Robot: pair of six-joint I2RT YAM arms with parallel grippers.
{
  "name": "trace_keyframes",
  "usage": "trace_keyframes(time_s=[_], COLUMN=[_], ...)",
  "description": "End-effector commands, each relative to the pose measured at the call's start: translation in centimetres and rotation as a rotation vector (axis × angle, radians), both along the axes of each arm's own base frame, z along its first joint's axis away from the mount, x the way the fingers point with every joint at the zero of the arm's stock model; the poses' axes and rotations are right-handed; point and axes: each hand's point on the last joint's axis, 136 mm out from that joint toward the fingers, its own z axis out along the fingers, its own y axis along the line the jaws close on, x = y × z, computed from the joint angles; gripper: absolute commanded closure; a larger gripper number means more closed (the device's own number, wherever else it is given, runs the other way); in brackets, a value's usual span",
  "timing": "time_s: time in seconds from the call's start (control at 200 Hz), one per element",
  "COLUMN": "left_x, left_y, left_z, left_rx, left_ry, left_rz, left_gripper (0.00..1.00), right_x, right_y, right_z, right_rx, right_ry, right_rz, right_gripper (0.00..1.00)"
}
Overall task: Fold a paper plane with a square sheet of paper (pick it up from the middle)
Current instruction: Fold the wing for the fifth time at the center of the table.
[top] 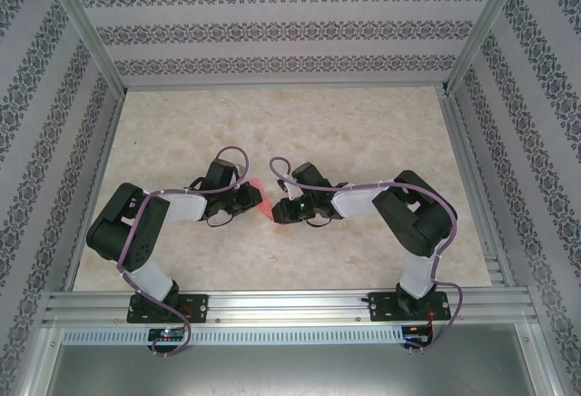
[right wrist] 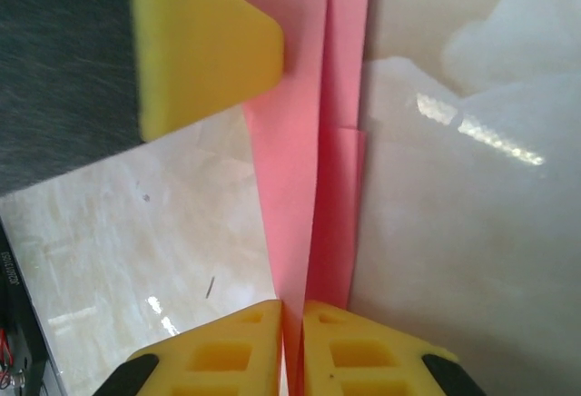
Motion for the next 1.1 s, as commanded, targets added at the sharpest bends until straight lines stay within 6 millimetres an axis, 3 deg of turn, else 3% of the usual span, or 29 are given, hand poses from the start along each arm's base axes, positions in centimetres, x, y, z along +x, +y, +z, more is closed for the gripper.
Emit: trace_keyframes(time_s=[0.0, 0.12, 0.38, 0.674, 1.094], left_x=[0.1, 0.1, 0.2, 0.0, -0.1], left_y=[0.1, 0.0, -0.1, -0.2, -0.1], left_z=[-0.5, -0.5, -0.5, -0.5, -0.4], left_rx=[0.033, 0.034, 0.035, 0.029, 0.025], left_ry=[0.008, 0.008, 0.009, 0.010, 0.010], left_rz=[0.000, -0.002, -0.008, -0.014, -0.012], left_gripper=[0.83, 0.83, 0.84, 0.83, 0.83], right_x=[-0.4, -0.3, -0.1, -0.3, -1.5], right_y=[-0.7, -1.0, -0.5, -1.0, -0.8], right_z=[-1.5, -1.9, 1.7, 2.6, 0.7], right_rx=[-0.024, -0.045, 0.026, 0.027, -0.018], right_ry=[0.054, 0.067, 0.034, 0.030, 0.073], right_rz=[-0.018, -0.029, -0.025, -0.045, -0.010], right_gripper=[0.88, 0.88, 0.78, 0.77, 0.91])
